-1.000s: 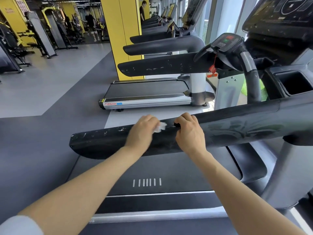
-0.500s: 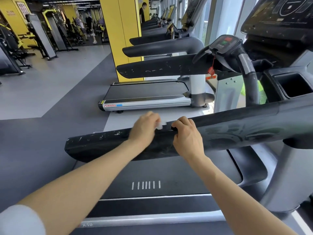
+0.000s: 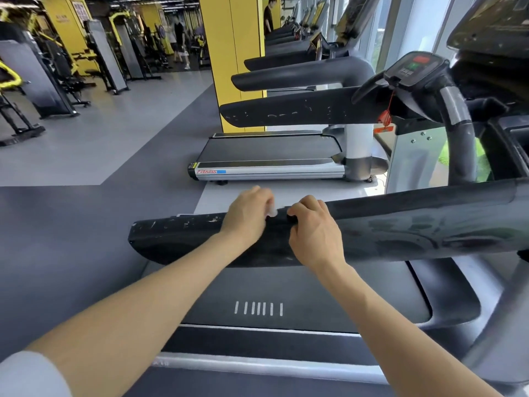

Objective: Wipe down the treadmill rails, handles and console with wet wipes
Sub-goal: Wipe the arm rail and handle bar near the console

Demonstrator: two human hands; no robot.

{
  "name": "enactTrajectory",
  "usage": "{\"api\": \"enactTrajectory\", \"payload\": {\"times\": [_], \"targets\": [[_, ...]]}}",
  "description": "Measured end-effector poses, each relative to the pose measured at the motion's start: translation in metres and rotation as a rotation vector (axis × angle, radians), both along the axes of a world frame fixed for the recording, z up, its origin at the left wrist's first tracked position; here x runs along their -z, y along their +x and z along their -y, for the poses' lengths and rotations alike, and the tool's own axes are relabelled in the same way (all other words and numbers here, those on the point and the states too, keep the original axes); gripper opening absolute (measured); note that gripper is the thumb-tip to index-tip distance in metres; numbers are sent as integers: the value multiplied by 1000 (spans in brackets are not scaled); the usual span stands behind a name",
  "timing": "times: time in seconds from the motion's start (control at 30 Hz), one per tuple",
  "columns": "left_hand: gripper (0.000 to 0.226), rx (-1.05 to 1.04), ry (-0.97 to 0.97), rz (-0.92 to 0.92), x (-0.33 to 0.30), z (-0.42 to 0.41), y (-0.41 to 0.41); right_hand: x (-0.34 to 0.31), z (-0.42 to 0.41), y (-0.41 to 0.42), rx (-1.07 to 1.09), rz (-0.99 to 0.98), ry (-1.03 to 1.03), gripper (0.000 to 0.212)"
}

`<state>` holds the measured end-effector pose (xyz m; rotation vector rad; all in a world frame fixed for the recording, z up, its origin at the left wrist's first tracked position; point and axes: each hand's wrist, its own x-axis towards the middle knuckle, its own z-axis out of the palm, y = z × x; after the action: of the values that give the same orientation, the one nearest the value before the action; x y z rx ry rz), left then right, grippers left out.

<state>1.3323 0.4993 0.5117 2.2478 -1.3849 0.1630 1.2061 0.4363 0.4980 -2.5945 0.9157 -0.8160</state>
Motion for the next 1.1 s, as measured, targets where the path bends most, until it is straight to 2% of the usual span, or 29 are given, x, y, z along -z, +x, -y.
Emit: {"api": "enactTrajectory", "payload": {"times": [0.17, 0.23, 0.37, 0.5, 0.6, 0.83, 0.93, 1.1], "targets": [[25, 105, -7, 33, 4, -3, 9, 6, -10, 5, -7, 35, -34, 32], [21, 27, 19, 64, 9, -33, 40, 5, -13, 5, 28, 23, -32, 31], [14, -137, 30, 14, 11, -71, 84, 3, -23, 15, 77, -16, -24, 30], [24, 17, 16, -27, 6, -38, 55, 5, -47, 39, 82, -14, -20, 30], [19, 149, -16, -40, 7, -22, 40, 10, -58, 50, 88, -25, -43, 31], [12, 68, -25, -7, 21, -94, 129, 12, -65, 58, 181, 3, -48, 32], [12, 83, -83, -19, 20, -98, 122, 12, -64, 60, 214, 16, -49, 31], [16, 197, -84, -3, 15, -61, 85, 13, -61, 62, 213, 35, -58, 28]]}}
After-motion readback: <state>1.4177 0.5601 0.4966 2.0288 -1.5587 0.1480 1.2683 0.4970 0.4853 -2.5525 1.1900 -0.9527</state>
